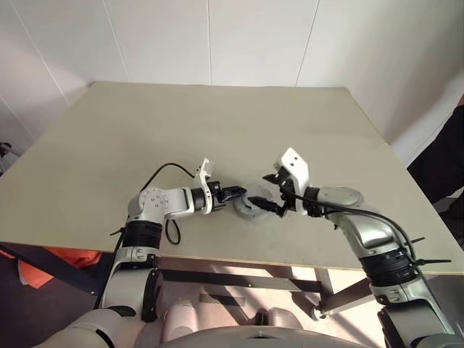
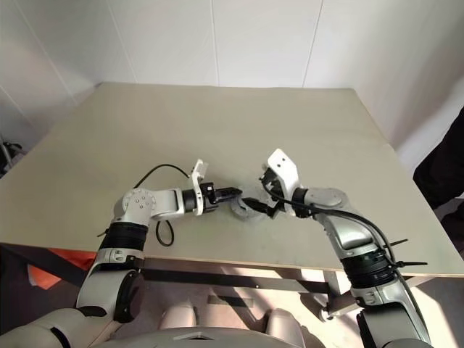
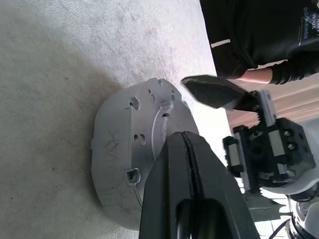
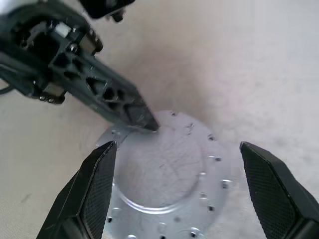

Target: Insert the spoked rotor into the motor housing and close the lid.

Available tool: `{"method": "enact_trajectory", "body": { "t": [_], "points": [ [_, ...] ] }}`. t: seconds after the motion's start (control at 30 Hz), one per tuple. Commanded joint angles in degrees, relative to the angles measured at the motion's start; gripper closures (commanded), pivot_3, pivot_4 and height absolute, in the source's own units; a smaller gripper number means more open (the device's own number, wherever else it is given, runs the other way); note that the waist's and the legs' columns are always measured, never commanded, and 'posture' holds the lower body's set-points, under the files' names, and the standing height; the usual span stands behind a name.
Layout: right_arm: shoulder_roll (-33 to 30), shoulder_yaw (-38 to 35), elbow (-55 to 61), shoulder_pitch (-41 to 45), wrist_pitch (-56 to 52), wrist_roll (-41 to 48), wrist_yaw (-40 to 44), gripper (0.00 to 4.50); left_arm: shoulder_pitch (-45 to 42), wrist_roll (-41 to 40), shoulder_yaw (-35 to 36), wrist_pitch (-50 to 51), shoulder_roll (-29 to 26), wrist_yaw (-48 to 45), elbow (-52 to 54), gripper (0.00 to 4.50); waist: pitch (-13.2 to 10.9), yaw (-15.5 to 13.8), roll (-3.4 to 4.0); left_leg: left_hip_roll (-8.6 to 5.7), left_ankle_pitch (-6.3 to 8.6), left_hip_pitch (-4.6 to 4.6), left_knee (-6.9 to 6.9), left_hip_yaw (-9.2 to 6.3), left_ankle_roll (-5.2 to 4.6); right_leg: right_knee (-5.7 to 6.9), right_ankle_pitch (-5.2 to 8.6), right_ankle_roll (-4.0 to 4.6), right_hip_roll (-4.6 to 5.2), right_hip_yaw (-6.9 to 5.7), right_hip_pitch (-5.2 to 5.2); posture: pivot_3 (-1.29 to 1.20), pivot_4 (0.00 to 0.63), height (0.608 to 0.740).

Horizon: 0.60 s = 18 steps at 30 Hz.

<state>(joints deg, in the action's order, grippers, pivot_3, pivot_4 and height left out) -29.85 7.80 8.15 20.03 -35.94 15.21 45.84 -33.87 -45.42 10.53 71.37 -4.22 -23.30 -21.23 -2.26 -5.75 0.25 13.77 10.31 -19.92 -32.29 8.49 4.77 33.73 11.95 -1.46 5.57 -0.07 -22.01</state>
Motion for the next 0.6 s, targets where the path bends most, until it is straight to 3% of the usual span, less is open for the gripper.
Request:
{"method": "enact_trajectory", "body": {
  "t": [0.03, 0.17, 0.47, 0.6],
  "points": [
    [-1.97, -4.99, 6.93, 1.67, -1.86, 5.49, 2.25, 0.06, 0.66, 4.35, -2.19, 0.55, -0.64, 2.04, -3.71, 4.50, 0.01, 0.00, -0.01, 0.00, 0.00, 0.04, 0.03, 0.00, 0.00, 0.00, 0.00, 0.00, 0.00, 0.00, 0.03, 0.00, 0.000, 0.740],
    [-2.37, -10.36, 9.58, 2.22, -7.52, 12.26, 2.00, 0.06, 0.02, 4.76, -3.39, 0.00, -0.38, 0.93, -4.35, 4.50, 0.04, -0.22, 0.07, 0.00, 0.00, 0.07, 0.12, 0.00, 0.00, -0.01, 0.02, -0.03, 0.00, -0.01, 0.02, 0.00, 0.000, 0.740],
    [3.37, -28.06, -5.25, 3.31, -36.60, 24.45, -12.28, 0.06, -1.43, 5.90, -4.02, -1.76, -0.19, -0.89, -6.17, 4.50, 0.07, -0.43, 0.11, -0.19, -0.01, -0.02, 0.10, 0.03, 0.02, -0.19, 0.02, -0.04, 0.25, -0.04, -0.02, 0.00, 0.000, 0.740],
    [4.83, -31.58, -6.19, 2.65, -46.41, 28.01, -13.80, 0.06, -1.17, 6.05, -3.98, -1.93, -0.06, -0.88, -6.15, 4.50, 0.10, -0.52, 0.33, -0.29, -0.04, -0.05, 0.12, 0.03, 0.06, -0.19, 0.01, -0.06, 0.43, -0.14, -0.02, 0.00, 0.000, 0.740]
  ]
}}
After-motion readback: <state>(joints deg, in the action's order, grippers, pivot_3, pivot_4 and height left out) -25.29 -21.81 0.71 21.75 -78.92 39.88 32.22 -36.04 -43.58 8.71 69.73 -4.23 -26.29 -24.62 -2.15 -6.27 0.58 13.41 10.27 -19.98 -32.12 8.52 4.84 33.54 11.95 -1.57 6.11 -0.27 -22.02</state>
